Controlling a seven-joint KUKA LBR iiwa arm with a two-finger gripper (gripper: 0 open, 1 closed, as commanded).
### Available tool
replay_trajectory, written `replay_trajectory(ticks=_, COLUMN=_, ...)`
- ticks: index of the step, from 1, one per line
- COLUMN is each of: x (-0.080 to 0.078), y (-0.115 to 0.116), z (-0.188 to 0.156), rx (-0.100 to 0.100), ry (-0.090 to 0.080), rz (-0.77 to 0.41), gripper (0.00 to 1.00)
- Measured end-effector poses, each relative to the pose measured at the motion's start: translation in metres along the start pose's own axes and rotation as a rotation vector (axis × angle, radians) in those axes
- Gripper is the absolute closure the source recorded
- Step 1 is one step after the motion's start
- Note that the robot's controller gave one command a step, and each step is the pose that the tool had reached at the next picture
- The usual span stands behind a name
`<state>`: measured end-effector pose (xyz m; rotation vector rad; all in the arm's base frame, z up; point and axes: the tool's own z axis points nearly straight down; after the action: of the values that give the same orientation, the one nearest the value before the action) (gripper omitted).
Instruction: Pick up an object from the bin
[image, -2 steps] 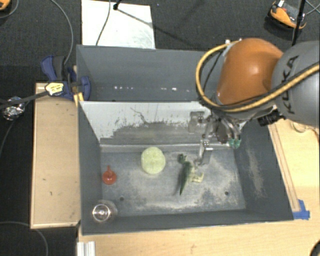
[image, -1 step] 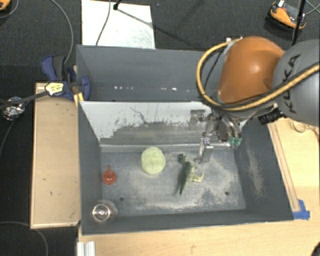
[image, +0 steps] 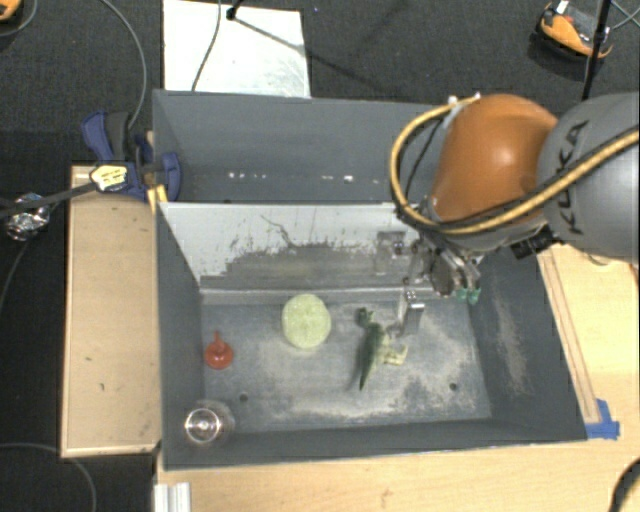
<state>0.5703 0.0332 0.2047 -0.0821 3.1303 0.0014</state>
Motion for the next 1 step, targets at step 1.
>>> replay_trajectory(ticks=1, x=0.0025, y=-0.0132, z=0.0529, rx=0.000, ry=0.002, rz=-0.097, gripper=0.00)
